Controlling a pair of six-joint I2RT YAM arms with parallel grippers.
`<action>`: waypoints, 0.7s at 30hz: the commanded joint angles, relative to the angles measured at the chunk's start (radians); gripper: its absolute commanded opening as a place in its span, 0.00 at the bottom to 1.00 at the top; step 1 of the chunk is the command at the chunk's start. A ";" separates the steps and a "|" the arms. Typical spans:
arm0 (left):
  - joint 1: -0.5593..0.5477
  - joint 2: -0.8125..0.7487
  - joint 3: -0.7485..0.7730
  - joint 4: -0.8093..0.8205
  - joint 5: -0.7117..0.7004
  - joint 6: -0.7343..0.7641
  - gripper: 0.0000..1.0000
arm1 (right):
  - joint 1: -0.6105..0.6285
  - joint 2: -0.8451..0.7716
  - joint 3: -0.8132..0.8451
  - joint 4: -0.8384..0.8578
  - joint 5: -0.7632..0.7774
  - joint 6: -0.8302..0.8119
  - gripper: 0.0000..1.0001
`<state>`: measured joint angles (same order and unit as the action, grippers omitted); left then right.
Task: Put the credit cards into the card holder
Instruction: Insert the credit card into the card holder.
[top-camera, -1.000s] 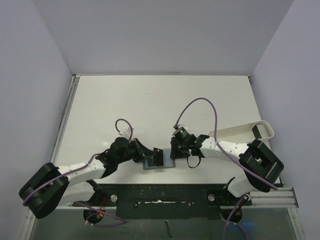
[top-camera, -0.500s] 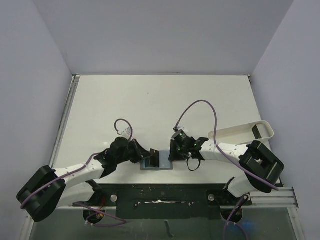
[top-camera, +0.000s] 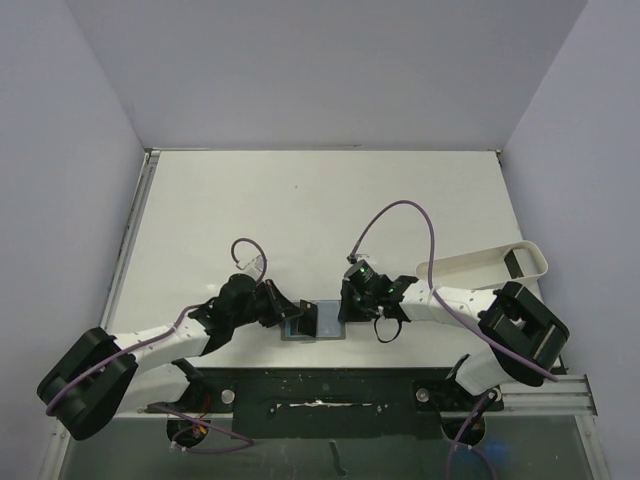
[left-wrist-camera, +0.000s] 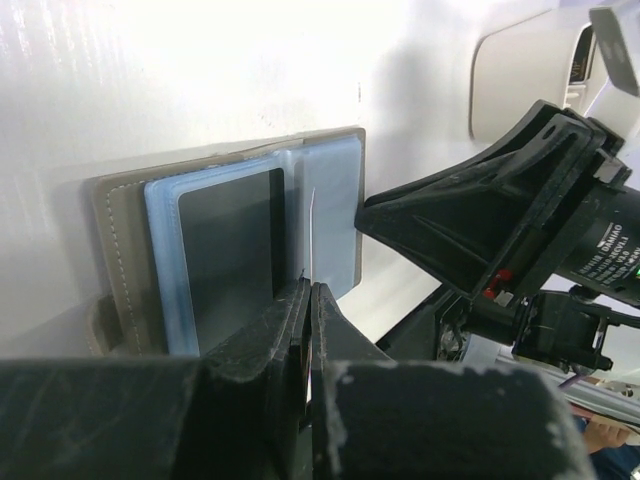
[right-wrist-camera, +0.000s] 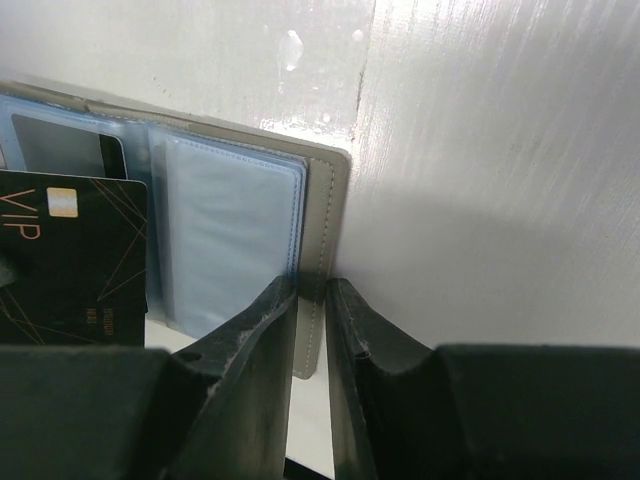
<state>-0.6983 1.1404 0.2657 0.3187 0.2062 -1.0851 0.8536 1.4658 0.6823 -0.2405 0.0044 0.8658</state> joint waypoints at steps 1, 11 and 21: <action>0.003 0.036 0.001 0.088 0.022 0.011 0.00 | 0.012 0.001 -0.010 0.018 0.028 0.003 0.19; 0.002 0.082 0.002 0.096 -0.002 -0.001 0.00 | 0.027 0.013 -0.003 0.017 0.034 0.009 0.18; 0.002 0.018 0.029 -0.041 -0.050 0.019 0.00 | 0.027 0.019 -0.001 0.003 0.043 -0.001 0.16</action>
<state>-0.6987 1.2049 0.2642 0.3161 0.1886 -1.0878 0.8722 1.4689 0.6819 -0.2398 0.0120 0.8696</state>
